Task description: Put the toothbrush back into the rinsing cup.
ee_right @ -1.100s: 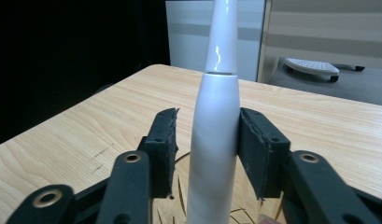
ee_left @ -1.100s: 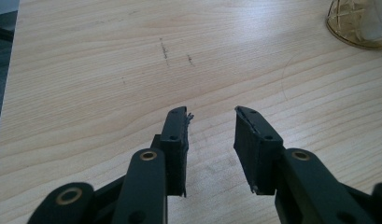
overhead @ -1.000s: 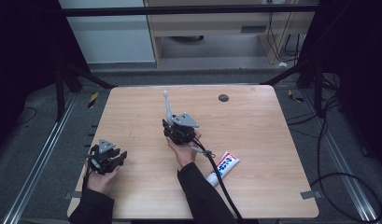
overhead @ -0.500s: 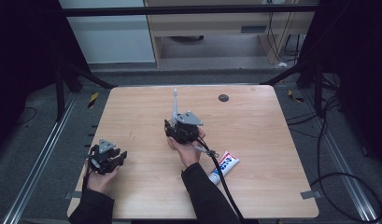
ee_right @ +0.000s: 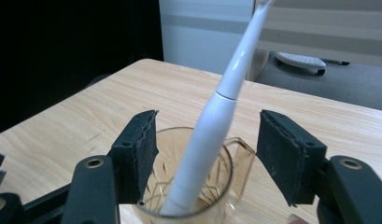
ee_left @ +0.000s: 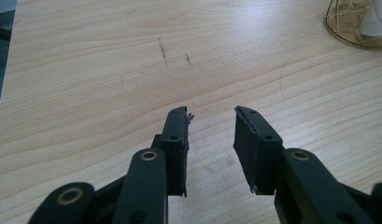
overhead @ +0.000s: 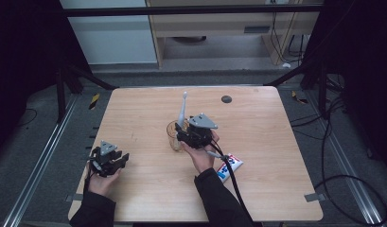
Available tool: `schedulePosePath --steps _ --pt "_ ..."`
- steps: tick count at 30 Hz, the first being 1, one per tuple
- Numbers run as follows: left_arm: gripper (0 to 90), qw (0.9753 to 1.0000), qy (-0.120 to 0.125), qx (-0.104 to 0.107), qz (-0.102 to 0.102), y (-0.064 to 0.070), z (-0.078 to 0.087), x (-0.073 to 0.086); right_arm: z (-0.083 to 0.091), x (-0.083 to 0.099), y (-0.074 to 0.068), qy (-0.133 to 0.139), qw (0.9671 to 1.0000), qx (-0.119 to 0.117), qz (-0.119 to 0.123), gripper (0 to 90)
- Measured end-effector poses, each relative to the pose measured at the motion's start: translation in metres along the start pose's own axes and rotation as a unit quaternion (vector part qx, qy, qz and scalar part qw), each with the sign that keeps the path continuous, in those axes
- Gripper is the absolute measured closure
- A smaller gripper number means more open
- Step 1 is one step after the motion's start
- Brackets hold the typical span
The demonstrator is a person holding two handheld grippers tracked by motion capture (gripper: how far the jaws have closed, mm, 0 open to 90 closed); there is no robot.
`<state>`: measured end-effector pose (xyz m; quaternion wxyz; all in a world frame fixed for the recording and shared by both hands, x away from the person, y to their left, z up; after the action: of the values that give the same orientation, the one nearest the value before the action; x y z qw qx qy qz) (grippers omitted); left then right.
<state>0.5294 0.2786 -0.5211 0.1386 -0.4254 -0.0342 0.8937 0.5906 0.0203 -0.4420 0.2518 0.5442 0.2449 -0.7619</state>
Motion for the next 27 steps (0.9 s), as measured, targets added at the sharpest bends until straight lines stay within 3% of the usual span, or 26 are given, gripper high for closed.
schedulePosePath --steps 11,18,27 --pt "63.6 1.0 0.002 0.008 0.005 0.002 0.001 -0.001 0.05 -0.003 0.016 -0.02 0.9993 -0.029 -0.016 35.6" --pt "64.2 0.9999 0.004 0.013 0.007 0.004 0.001 -0.001 0.078 0.009 0.031 -0.046 0.9982 -0.039 0.003 34.1" --pt "66.3 0.9998 -0.001 0.017 0.002 0.008 0.001 0.0 0.106 0.03 0.046 -0.07 0.9968 -0.04 0.002 33.6"
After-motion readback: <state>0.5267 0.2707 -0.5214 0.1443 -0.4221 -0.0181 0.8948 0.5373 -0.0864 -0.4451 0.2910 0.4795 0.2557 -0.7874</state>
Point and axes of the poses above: each handheld gripper's, and its own axes: z roughly backward along the jaws, x roughly out of its underside, y roughly to its right, the point moved 8 cm from there along -z, roughly forward along the jaws, and after that the axes turned 11 degrees about -x, right-handed, at the moved point
